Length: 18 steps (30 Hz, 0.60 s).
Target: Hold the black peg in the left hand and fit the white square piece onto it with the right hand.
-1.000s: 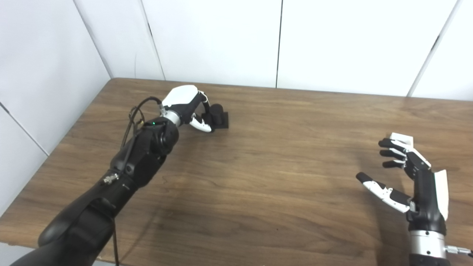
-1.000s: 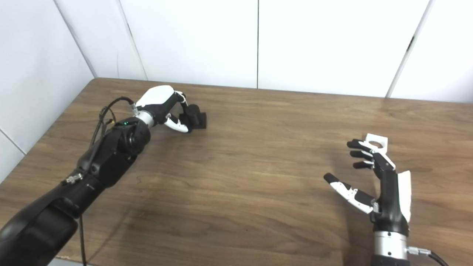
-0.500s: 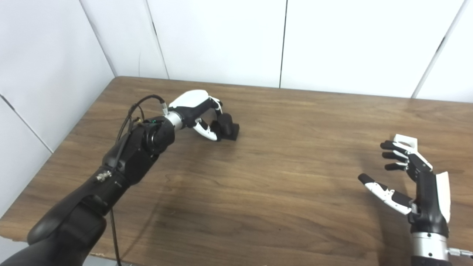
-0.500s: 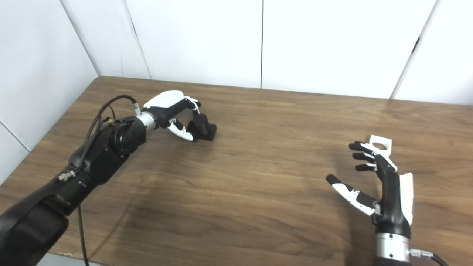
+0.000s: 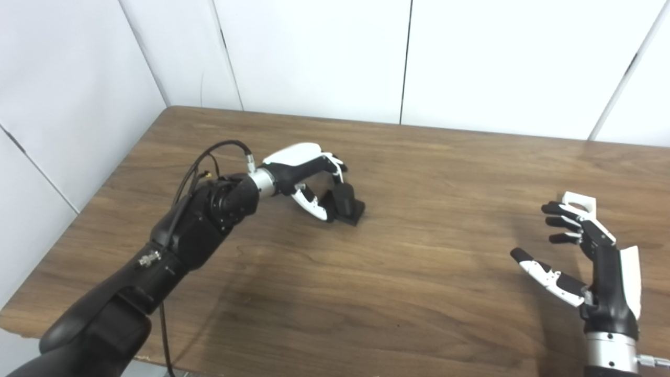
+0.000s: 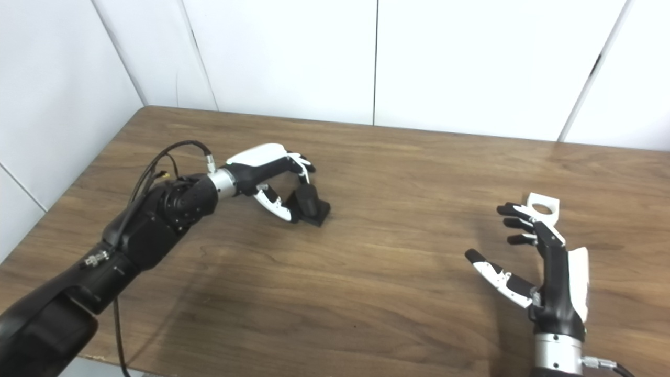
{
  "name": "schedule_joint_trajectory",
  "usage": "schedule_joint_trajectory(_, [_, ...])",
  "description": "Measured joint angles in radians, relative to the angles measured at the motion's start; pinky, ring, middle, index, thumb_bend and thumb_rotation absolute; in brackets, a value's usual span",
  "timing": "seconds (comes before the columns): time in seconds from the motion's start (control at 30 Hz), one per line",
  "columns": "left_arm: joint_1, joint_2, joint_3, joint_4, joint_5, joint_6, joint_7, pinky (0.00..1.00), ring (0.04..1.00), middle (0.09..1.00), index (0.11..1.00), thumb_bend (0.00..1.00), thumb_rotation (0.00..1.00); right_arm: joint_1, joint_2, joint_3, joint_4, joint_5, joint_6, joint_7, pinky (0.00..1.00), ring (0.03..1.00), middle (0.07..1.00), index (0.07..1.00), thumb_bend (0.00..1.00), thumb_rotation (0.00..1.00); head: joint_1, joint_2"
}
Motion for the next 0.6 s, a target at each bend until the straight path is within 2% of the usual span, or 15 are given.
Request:
schedule_joint_trajectory(0.17, [0.016,-0.017,-0.002,-0.032,-0.009,-0.007,-0.007,1.0,0.958,0.883,0.487,0.52,0.07,0.001,0.001,0.0,-0.002,-0.006,0.001,0.0,0.56,0.691,0.766,0.676,0.58,0.13,-0.008,0.002])
schedule_joint_trajectory(0.6, [0.08,-0.077,-0.002,-0.107,-0.023,-0.072,0.001,0.98,0.957,0.889,0.486,0.52,0.08,0.001,0.008,-0.003,-0.007,-0.028,0.022,0.0,0.56,0.688,0.76,0.676,0.58,0.11,-0.045,0.009])
